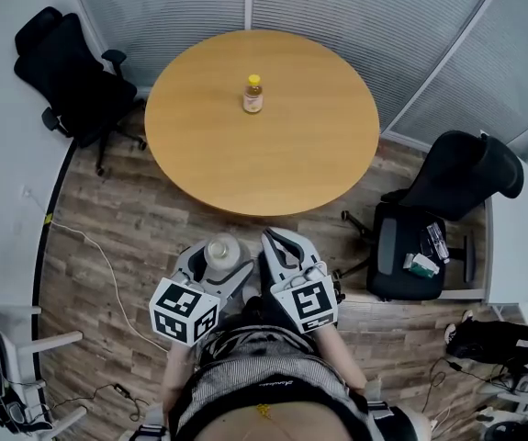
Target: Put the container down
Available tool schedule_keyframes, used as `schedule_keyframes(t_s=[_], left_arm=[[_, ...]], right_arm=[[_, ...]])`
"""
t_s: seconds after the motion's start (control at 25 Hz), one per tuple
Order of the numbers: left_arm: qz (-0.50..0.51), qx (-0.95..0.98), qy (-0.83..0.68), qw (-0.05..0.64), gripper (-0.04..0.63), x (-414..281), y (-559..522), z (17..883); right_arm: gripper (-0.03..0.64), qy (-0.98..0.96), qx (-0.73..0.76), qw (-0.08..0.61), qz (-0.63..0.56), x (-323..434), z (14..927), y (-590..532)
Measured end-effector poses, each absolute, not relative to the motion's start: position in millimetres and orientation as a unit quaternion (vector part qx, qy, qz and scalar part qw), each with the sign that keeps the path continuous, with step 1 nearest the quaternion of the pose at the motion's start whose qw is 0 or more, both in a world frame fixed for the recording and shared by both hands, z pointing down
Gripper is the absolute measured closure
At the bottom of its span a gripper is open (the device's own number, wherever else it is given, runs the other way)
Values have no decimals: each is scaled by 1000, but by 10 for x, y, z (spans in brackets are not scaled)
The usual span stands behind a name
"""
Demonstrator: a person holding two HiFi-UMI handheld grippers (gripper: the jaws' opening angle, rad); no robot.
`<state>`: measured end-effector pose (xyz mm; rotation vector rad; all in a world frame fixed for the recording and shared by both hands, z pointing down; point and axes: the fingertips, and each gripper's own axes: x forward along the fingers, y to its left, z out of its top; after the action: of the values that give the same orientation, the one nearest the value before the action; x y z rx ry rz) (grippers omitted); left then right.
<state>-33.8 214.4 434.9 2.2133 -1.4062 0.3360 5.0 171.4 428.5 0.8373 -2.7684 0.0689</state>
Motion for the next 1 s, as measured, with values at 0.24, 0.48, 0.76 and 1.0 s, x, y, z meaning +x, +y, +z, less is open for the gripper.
schedule_keyframes(t_s=[0.24, 0.48, 0.76, 1.0], left_arm=[[121, 803, -528, 248, 265, -406, 2022, 4344], [122, 802, -532, 242, 265, -506, 1743, 4307], [124, 803, -530, 243, 265, -487, 1316, 4309], [123, 803, -530, 245, 265, -487, 1031, 4293]], right_arm=[[594, -956, 268, 120, 21, -70, 4252, 1542], [594, -960, 255, 118, 10, -219, 4211, 1285], [594, -960, 254, 114, 16, -216, 4206, 867], [594, -961, 253, 112, 15, -234, 4183, 589]])
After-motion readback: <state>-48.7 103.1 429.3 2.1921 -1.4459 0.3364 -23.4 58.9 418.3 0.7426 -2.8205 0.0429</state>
